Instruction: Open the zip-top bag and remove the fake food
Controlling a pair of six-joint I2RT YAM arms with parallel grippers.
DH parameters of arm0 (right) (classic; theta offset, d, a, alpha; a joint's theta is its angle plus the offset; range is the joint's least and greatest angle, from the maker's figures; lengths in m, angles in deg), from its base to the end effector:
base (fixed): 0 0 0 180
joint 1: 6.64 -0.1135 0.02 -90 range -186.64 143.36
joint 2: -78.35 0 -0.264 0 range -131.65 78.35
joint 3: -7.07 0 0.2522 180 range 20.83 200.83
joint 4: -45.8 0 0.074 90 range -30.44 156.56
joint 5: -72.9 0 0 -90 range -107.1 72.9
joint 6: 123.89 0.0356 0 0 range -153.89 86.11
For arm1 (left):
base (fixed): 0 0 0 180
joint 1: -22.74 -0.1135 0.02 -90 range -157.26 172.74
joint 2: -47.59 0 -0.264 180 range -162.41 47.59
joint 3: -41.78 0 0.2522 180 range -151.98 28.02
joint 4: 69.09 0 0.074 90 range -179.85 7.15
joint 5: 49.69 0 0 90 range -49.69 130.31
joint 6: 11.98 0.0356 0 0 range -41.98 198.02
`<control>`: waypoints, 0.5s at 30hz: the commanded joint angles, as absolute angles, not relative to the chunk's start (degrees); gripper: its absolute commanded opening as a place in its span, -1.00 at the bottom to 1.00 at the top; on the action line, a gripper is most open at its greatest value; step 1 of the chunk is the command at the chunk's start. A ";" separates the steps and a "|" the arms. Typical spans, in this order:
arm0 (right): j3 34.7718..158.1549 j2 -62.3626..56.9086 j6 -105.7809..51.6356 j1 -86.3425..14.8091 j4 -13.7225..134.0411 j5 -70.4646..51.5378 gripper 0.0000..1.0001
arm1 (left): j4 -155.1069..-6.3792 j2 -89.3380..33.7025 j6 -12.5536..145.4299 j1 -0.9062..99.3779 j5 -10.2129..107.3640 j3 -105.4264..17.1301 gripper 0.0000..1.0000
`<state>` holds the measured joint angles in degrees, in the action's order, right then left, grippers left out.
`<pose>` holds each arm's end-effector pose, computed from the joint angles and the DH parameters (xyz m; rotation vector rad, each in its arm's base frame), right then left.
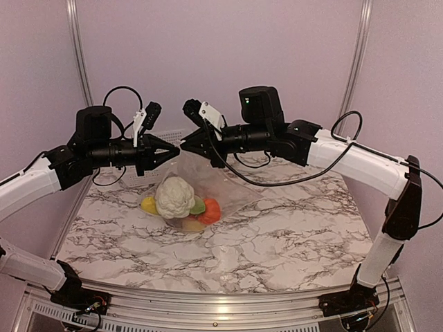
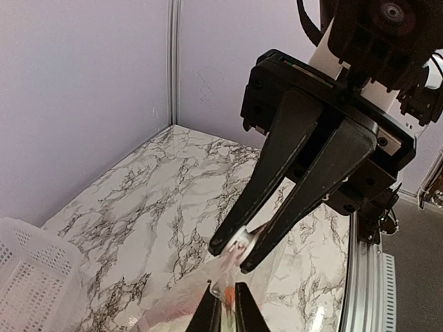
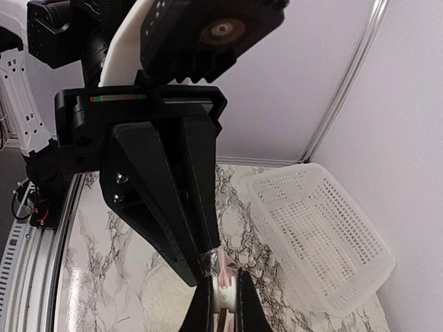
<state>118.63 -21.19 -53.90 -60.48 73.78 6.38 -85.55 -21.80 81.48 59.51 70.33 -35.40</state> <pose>0.2322 0.3418 0.3970 -1.3627 1.3237 0.7850 0.2141 -0.1822 0.3790 0.9729 1.4931 -0.8737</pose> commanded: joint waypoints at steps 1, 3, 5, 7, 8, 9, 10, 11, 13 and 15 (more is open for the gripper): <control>119.84 -20.88 -53.60 -61.03 74.24 7.83 -1.00 | -83.38 -22.36 81.97 59.65 71.53 -36.17 -0.99; 119.48 -20.76 -53.33 -61.00 74.35 8.00 -1.00 | -82.03 -21.99 80.98 59.58 70.80 -36.02 -1.00; 118.30 -20.26 -53.14 -61.04 74.39 7.45 -1.00 | -80.21 -21.37 79.19 59.37 69.61 -35.40 -1.00; 116.88 -19.46 -53.34 -60.90 74.86 6.68 -1.00 | -77.99 -20.48 75.90 58.55 69.08 -34.06 -1.00; 116.10 -18.94 -53.42 -60.76 75.09 6.37 -1.00 | -76.80 -19.94 74.79 58.11 68.40 -33.20 -1.00; 114.97 -18.31 -53.34 -60.48 75.13 6.01 -1.00 | -75.58 -19.31 73.92 57.73 67.96 -32.23 -1.00; 113.88 -17.61 -53.19 -60.18 75.20 5.79 -1.00 | -74.56 -18.77 73.28 57.33 67.86 -31.44 -1.00; 112.82 -16.90 -53.10 -59.79 75.28 5.51 -1.00 | -73.83 -18.34 72.85 56.93 67.89 -30.68 -1.00; 110.45 -15.42 -52.67 -58.84 75.30 5.35 -1.00 | -72.93 -17.82 72.08 56.40 68.50 -29.91 -1.00; 108.05 -14.14 -52.53 -57.72 75.47 5.18 -1.00 | -71.94 -17.36 71.01 55.87 69.10 -29.10 -1.00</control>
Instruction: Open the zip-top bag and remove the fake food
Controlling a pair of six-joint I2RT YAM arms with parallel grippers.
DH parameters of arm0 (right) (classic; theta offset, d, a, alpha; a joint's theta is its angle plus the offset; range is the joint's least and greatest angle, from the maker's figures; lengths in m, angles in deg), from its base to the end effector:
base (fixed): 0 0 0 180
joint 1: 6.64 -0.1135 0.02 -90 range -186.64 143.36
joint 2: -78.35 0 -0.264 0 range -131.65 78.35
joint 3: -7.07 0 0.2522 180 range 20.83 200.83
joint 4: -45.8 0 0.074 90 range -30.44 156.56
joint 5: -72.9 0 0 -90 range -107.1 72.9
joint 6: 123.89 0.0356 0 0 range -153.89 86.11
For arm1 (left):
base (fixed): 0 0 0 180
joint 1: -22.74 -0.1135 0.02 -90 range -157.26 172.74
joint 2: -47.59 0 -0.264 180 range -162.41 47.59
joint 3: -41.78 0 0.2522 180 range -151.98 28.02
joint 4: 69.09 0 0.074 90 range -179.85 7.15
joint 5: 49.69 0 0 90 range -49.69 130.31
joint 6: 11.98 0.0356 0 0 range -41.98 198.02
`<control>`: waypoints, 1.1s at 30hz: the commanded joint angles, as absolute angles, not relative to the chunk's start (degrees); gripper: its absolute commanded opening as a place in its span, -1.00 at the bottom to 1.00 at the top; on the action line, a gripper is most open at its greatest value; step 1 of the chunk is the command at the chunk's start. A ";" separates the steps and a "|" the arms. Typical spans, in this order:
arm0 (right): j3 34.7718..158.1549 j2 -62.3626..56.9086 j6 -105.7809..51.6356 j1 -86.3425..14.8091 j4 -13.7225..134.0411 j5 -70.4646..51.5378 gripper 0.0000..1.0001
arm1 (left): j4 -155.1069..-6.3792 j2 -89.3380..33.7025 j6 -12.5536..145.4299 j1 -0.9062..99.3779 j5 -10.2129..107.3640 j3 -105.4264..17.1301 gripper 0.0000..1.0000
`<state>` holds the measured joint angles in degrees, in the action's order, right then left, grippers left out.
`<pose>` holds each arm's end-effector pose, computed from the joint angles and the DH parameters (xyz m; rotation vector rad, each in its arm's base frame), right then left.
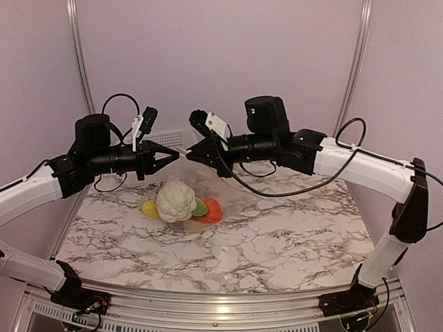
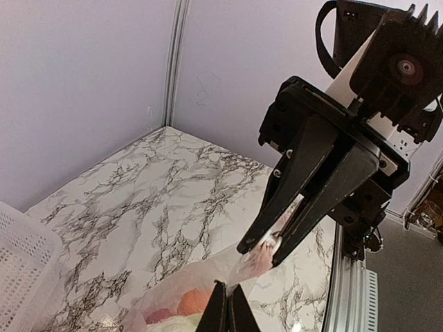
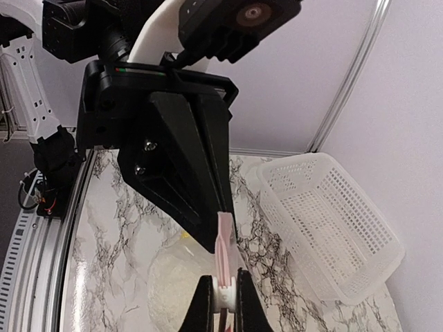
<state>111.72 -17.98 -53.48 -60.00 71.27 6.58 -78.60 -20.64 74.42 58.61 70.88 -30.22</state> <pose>0.2275 0.3299 0.3809 -1.3643 1.3515 0.7875 0.2146 -0.1775 0.3648 0.8753 1.5148 -0.9556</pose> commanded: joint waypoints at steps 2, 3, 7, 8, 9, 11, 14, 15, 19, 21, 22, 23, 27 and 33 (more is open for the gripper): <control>106.40 -12.86 -52.24 -56.85 75.62 5.24 -1.00 | -71.04 -16.83 70.06 55.25 68.97 -28.30 -1.00; 105.66 -12.30 -52.19 -56.42 75.64 5.34 -1.00 | -70.79 -16.64 69.73 54.98 68.93 -28.05 -1.00; 103.34 -10.60 -51.80 -55.93 76.43 5.42 -1.00 | -67.96 -15.69 67.48 53.43 68.02 -26.16 -1.00; 102.97 -10.33 -51.67 -55.82 76.71 5.23 -1.00 | -66.98 -15.51 66.76 52.82 67.89 -25.61 -1.00; 102.48 -9.88 -51.52 -55.67 77.01 4.76 -1.00 | -65.99 -15.32 66.04 52.27 67.69 -25.12 -1.00; 100.99 -8.61 -51.32 -55.34 77.65 3.95 -1.00 | -64.30 -15.42 64.55 50.84 67.85 -24.41 -1.00; 97.41 -5.59 -50.23 -54.16 77.91 3.29 -1.00 | -63.37 -15.99 63.72 49.24 68.43 -24.49 -1.00; 95.85 -4.48 -49.83 -53.84 78.00 3.12 -1.00 | -63.27 -16.15 63.65 49.01 68.56 -24.54 -1.00; 91.46 -0.54 -49.09 -52.66 79.40 1.84 -1.00 | -62.84 -16.56 62.49 47.84 69.05 -23.99 -1.00; 89.21 1.31 -48.56 -52.16 79.82 1.31 -1.00 | -62.61 -16.78 62.05 47.26 69.17 -23.81 -1.00; 88.14 2.26 -48.29 -51.96 80.05 1.08 -1.00 | -62.18 -16.87 61.47 46.95 69.18 -23.65 -1.00; 87.24 3.04 -48.11 -51.90 80.28 0.82 -1.00 | -61.55 -16.84 61.07 46.64 69.37 -23.44 -1.00; 84.14 6.17 -47.16 -51.66 81.55 -0.25 -0.99 | -60.88 -17.15 60.43 45.81 69.66 -23.24 -1.00; 82.23 8.56 -46.97 -51.65 83.59 -0.82 -0.97 | -59.11 -18.44 59.36 45.33 71.79 -23.50 -1.00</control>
<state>83.46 6.74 -48.19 -52.70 76.34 1.46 -65.70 -17.88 60.43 47.31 73.44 -23.11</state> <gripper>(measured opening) 0.040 0.003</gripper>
